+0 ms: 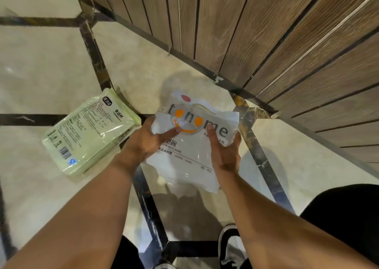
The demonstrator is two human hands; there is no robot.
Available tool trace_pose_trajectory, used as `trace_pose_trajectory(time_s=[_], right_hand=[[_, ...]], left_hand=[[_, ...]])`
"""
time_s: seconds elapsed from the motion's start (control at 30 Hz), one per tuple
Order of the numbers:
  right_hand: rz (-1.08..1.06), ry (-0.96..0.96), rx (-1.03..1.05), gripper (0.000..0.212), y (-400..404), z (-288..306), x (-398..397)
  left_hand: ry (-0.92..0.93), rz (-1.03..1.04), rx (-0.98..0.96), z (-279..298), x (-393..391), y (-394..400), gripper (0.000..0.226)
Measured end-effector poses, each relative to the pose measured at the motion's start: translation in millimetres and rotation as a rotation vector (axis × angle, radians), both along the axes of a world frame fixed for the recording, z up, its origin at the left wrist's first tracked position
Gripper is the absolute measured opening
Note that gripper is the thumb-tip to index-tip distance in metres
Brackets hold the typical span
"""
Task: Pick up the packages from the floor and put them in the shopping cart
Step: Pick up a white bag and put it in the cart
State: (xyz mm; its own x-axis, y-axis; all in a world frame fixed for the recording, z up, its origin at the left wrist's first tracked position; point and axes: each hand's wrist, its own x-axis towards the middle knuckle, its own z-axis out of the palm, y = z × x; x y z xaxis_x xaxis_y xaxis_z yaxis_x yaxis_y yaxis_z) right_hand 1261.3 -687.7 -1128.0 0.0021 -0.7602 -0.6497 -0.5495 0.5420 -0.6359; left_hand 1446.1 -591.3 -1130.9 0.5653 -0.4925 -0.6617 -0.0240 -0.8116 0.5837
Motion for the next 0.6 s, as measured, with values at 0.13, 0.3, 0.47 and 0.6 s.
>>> trace_pose_trajectory(time_s=[0.13,0.3,0.47,0.6], right_hand=[[0.045,0.053,-0.041,0.088,-6,13,1],[0.048,0.028,-0.105,0.099,11,80,-17],[0.150,0.024,-0.130,0.101,14,219,-28],[0.219,0.000,-0.113,0.108,16,352,-28]], left_hand=[[0.086,0.064,-0.098,4,-14,8,0.100],[0.036,0.147,-0.054,75,-44,27,0.093],[-0.001,0.222,-0.115,212,-64,46,0.079],[-0.029,0.285,-0.123,351,-70,57,0.067]])
